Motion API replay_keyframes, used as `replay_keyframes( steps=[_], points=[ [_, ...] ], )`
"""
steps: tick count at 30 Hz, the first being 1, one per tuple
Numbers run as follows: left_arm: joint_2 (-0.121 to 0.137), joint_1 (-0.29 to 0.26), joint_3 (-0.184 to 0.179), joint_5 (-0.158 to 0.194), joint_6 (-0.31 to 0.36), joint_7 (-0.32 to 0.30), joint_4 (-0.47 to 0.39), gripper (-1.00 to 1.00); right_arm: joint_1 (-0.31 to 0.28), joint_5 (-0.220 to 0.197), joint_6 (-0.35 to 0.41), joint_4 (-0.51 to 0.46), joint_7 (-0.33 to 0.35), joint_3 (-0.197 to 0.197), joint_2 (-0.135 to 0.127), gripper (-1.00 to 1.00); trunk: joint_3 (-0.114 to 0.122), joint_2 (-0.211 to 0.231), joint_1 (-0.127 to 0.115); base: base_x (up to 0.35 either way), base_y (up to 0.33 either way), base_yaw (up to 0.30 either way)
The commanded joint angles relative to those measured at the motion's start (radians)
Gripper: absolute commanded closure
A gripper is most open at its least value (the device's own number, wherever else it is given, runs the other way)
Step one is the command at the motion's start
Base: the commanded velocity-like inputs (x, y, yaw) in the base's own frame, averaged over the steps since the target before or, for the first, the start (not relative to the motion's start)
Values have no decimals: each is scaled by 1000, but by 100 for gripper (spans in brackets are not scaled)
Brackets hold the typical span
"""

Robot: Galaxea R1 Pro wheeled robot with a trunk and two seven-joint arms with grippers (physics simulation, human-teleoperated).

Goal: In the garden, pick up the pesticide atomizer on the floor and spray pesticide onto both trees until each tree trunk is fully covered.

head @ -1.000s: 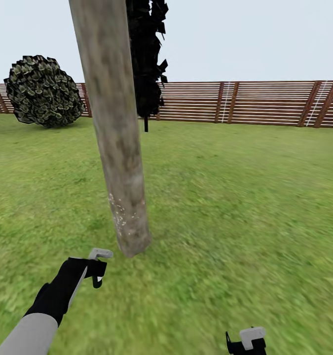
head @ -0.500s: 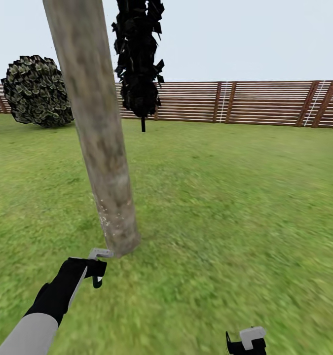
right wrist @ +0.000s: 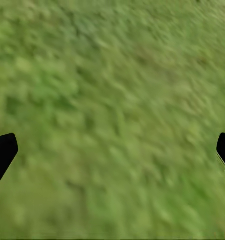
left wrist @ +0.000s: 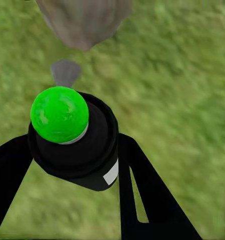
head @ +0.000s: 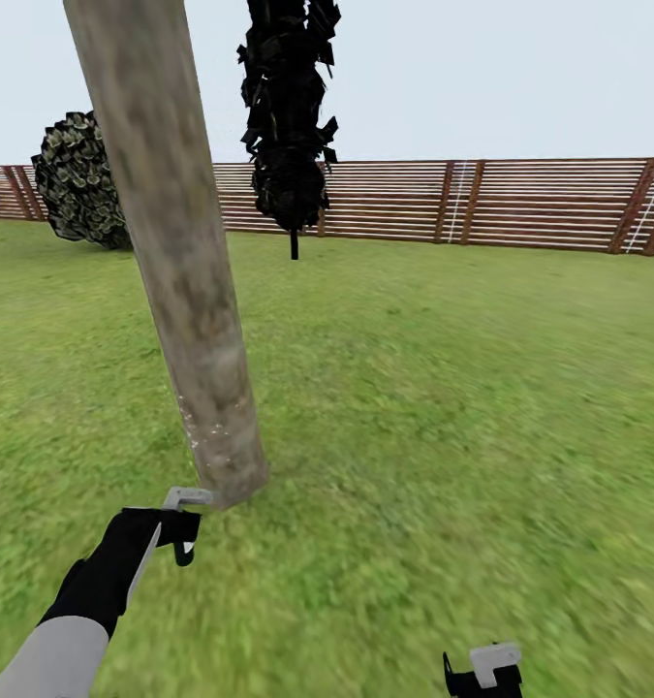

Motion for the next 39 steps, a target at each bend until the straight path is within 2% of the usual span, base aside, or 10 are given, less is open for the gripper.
replay_keyframes(
  steps=[1, 11, 20, 21, 23, 26, 27, 34, 39],
  points=[
    [-1, -1, 4, -10, -1, -9, -1, 100, -1, 11, -2, 1, -7, -4, 0, -100, -1, 0, 0, 112, -275, 276],
    [-2, -1, 10, -11, -21, -8, 40, 100, -1, 11, -2, 1, -7, -4, 0, -100, -1, 0, 0, 116, -275, 271],
    [2, -1, 12, -14, -27, -3, 41, 100, -1, 11, -2, 1, -7, -4, 0, -100, -1, 0, 0, 145, -268, 24],
    [3, -1, 12, -14, -29, 8, 41, 100, -1, 11, -2, 1, -7, -4, 0, -100, -1, 0, 0, 156, -264, 0],
    [0, -1, 9, -8, -40, 117, 42, 100, -1, 11, -2, 1, -7, -3, 0, -100, -1, 0, 0, 156, -264, 0],
    [-12, -1, 5, -5, -41, 164, 43, 100, -1, 11, -2, 1, -7, -3, 0, -100, -1, 0, 0, 156, -263, 14],
    [-24, -1, 5, -4, -40, 174, 43, 100, -1, 11, -2, 1, -7, -3, 0, -100, -1, 0, 0, 156, -264, 162],
    [-48, -1, 3, -3, -38, 175, 43, 100, -1, 11, -2, 1, -7, -3, 0, -100, -1, 0, 0, 94, -266, 259],
    [-51, -1, 3, -2, -38, 175, 42, 100, -1, 11, -2, 1, -7, -3, 0, -100, -1, 0, 0, 36, -273, 277]
  ],
)
